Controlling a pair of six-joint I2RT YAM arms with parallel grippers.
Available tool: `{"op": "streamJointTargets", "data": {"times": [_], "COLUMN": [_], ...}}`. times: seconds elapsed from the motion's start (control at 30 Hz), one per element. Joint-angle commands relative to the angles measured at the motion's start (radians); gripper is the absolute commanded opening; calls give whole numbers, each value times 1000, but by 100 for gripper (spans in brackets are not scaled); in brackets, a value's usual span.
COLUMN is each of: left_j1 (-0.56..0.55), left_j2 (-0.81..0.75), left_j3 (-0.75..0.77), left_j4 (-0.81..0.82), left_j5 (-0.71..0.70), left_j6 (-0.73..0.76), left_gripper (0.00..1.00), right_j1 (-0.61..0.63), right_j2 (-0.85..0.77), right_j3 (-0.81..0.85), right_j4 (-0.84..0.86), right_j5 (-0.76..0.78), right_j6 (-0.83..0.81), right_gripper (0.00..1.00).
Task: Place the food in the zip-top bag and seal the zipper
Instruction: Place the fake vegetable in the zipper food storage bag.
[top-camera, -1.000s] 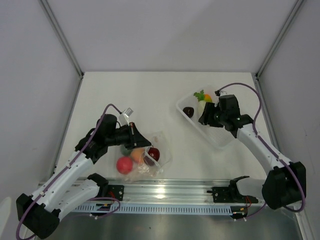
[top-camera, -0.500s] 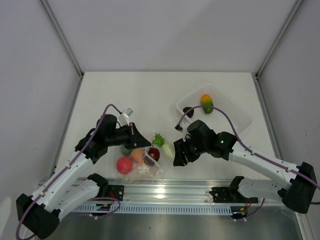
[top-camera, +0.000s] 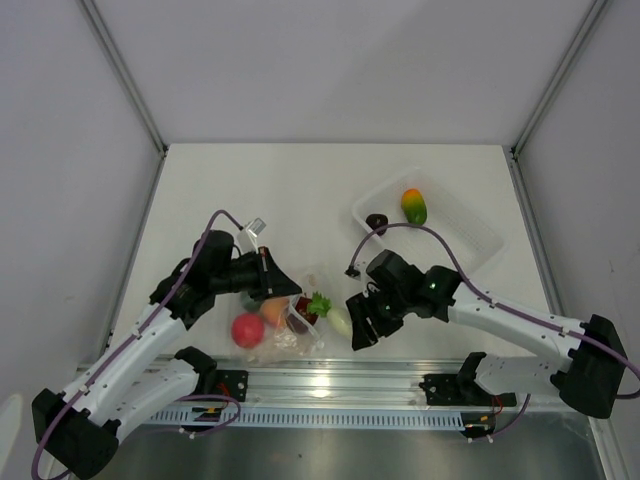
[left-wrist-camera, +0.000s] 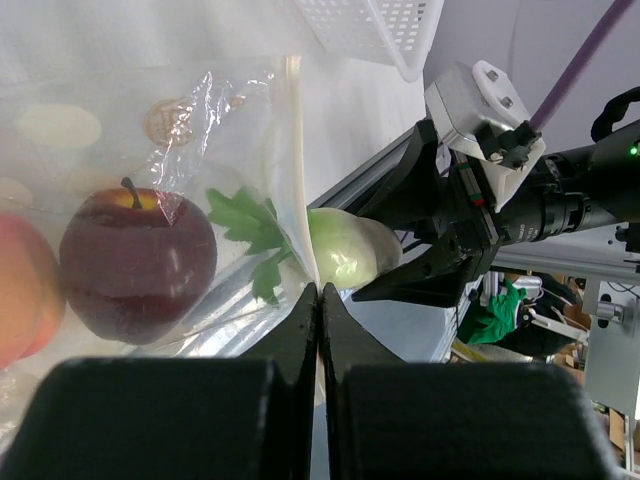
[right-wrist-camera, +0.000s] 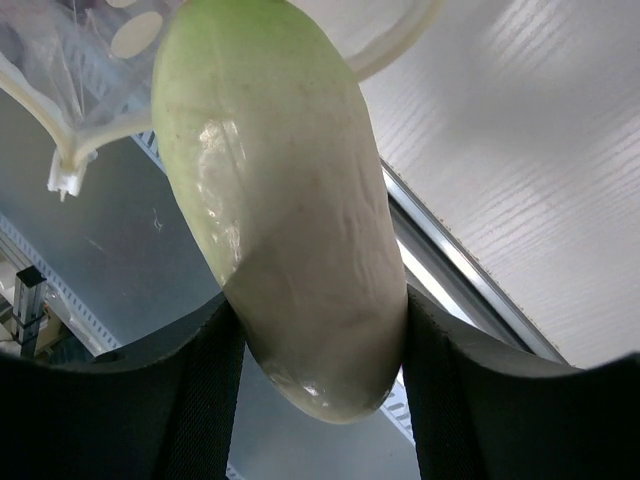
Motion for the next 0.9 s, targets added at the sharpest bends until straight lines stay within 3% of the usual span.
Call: {"op": "streamJointTargets", "data": {"times": [0.0,0.33,0.5,0.87], "left_j1": [-7,-17,-17,-31], "left_j2": [-19,-48,-61,-70], "left_j3": [6,4,21,26], "left_j4": [11,-4,-26,-26], "left_j5": [3,-5,-8,-9], "left_j6": [9,-2,-2,-22], "left_gripper": [1,1,1,1], "right_j1": [8,11,11,11], "right_j2": [79,229,282,352], "right_j3": [138,289,313,360], "right_j4": [-27,-12,36,221], "right_j5": [-26,-70,-104,-141], "right_j6": [-53,-92,-98,-35], "right_gripper": [0,2,21,32]}}
